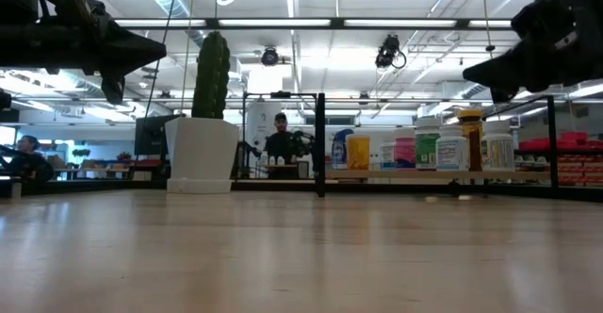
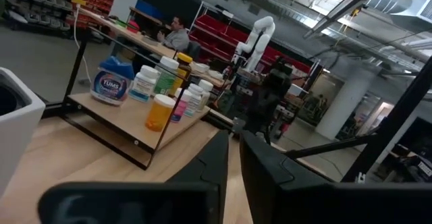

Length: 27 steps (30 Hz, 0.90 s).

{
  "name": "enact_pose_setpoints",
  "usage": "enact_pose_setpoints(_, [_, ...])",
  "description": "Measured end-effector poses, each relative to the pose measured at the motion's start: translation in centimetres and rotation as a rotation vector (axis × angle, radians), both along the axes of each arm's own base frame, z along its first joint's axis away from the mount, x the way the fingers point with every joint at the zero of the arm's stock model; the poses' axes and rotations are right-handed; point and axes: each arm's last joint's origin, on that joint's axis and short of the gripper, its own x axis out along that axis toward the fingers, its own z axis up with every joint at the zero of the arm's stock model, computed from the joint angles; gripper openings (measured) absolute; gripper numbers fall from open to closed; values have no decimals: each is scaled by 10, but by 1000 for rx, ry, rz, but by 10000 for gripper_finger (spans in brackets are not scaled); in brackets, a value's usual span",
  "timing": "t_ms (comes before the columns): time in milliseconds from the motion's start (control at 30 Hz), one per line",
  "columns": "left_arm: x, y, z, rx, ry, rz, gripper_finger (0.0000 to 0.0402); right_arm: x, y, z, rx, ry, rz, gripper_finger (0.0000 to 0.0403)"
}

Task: Pick and place medicine bottles onto shelf by color
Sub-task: Return to Home Position

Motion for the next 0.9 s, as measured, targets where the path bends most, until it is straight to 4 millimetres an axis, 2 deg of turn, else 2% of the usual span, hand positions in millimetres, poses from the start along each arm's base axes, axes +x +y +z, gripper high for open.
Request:
enact_pose_setpoints(100, [0, 0, 0, 0, 0, 0, 42, 0, 0, 0, -133, 14, 7, 9])
enact_pose_setpoints(200, [0, 0, 0, 0, 0, 0, 37, 0, 0, 0, -172, 18, 10, 9])
enact_pose_setpoints(433, [0, 0, 0, 0, 0, 0, 38, 0, 0, 0, -60, 8, 1, 10])
enact_pose_setpoints(900, [0, 0, 0, -1, 0, 0, 30, 0, 0, -1, -52, 14, 1, 10])
